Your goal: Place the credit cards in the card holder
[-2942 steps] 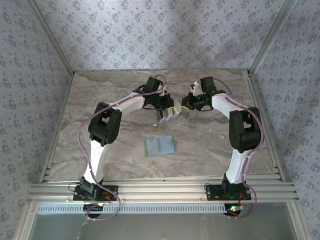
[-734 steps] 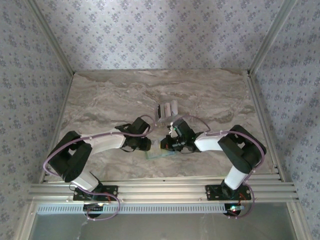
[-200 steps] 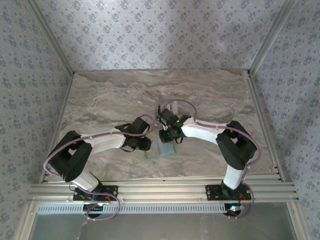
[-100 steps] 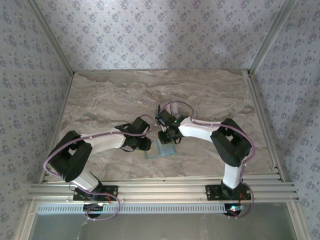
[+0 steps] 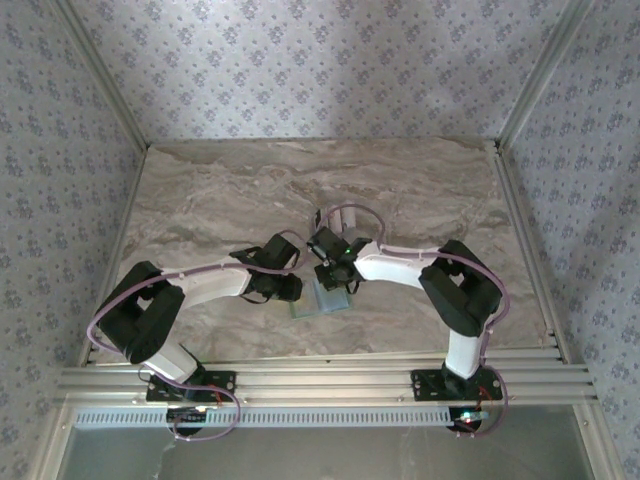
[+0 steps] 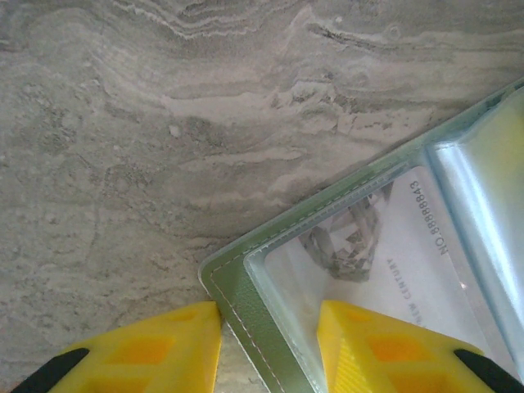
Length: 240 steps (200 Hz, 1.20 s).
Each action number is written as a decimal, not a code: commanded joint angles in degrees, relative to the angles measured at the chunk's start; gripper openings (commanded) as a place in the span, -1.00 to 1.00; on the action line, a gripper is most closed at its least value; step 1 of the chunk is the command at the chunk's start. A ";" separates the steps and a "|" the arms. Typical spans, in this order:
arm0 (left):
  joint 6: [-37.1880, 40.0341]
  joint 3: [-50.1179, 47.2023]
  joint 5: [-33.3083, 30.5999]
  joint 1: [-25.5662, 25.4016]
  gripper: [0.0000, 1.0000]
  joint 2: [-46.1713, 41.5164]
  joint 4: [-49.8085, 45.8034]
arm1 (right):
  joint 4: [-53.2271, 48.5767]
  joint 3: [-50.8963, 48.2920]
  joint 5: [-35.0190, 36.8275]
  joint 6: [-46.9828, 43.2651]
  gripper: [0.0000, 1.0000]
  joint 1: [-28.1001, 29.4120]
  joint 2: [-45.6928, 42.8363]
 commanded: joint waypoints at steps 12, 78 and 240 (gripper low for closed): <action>0.82 -1.38 4.43 -0.59 -0.26 2.42 0.24 | -3.18 -4.12 -0.16 3.41 -0.63 2.11 3.54; 0.72 -1.38 4.86 -0.66 -0.26 2.68 0.46 | -5.93 -1.73 1.28 3.07 -1.00 2.22 -1.34; -0.05 -1.21 7.15 -0.59 -0.26 4.81 1.88 | -10.01 7.13 1.94 0.90 -1.00 1.50 -3.17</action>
